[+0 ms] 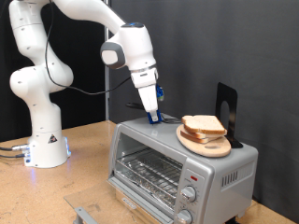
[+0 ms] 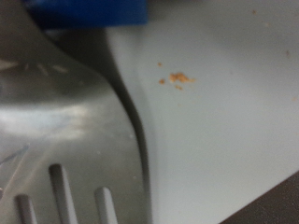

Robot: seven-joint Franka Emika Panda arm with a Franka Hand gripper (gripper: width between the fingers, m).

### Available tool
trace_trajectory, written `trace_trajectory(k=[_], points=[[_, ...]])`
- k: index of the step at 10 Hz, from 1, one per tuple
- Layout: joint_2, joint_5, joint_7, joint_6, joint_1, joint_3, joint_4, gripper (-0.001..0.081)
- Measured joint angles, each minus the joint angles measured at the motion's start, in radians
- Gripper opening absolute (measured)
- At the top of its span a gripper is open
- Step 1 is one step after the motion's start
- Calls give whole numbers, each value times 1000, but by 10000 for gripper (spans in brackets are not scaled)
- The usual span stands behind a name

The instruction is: Make a piece of toast with the oven

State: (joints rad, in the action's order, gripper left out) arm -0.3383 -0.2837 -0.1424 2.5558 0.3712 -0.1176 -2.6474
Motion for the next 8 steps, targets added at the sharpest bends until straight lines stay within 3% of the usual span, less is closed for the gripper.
trace_trajectory(k=[1, 2, 3, 4, 5, 8], points=[[0, 0, 0, 0, 0, 0, 0, 806], [0, 0, 0, 0, 0, 0, 0, 704], [0, 0, 0, 0, 0, 0, 0, 525], [0, 1, 0, 1, 0, 0, 0, 525], [0, 1, 0, 1, 0, 0, 0, 441], [0, 2, 0, 1, 0, -1, 0, 441]])
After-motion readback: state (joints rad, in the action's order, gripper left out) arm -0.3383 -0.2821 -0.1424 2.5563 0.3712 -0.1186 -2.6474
